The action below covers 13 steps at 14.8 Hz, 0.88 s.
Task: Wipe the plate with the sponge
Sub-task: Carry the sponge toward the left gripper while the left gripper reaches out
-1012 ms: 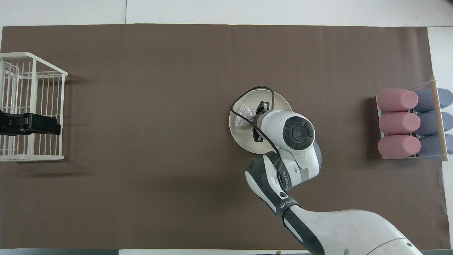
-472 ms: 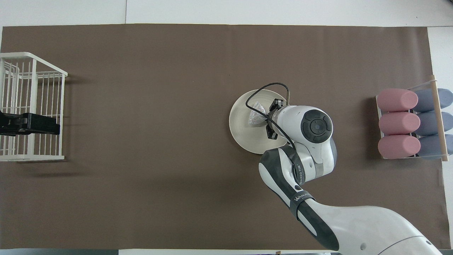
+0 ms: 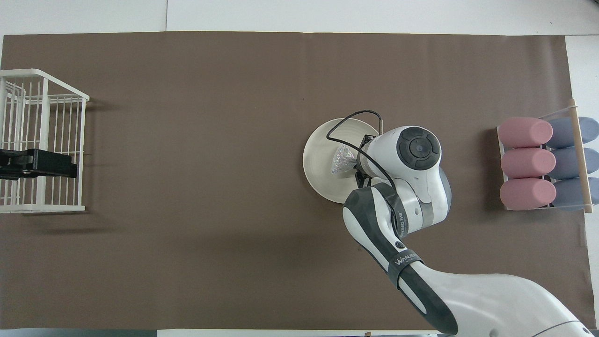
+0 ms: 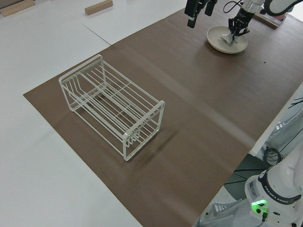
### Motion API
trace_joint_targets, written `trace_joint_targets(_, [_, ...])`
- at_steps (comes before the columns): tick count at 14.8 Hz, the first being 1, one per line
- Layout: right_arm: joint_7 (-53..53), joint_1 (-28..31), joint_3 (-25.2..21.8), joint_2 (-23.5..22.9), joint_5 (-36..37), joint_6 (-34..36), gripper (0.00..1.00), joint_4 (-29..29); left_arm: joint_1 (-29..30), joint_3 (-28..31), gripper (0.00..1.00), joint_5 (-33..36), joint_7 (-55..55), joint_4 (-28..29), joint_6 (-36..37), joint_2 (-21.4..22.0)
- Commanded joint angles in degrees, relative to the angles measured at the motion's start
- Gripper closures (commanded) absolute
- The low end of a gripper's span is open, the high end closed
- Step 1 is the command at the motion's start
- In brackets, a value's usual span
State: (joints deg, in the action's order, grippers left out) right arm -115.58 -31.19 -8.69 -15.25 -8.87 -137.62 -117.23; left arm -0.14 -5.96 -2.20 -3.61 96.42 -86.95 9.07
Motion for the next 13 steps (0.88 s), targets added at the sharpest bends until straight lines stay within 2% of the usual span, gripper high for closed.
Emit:
trace_joint_targets(1, [-3.50,-0.18,0.78,7.41,0.52,7.59,1.00,1.55,0.67,0.33,0.00,-0.96,-0.34,1.84,0.11,1.65])
trace_joint_targets(4, [-5.00,-1.32,0.78,7.95,0.25,16.66,1.00,8.22,4.79,0.77,0.00,-9.81,0.36,3.24,-1.55,1.91])
trace_joint_targets(9, [-12.38,-6.50,0.78,8.13,0.08,23.17,1.00,19.04,7.79,0.86,0.00,-25.19,1.06,9.21,-7.35,1.83])
trace_joint_targets(13, [-15.81,-10.63,1.74,7.60,-0.10,18.80,1.00,21.78,9.98,0.95,0.00,-39.42,6.76,15.54,-11.31,1.48])
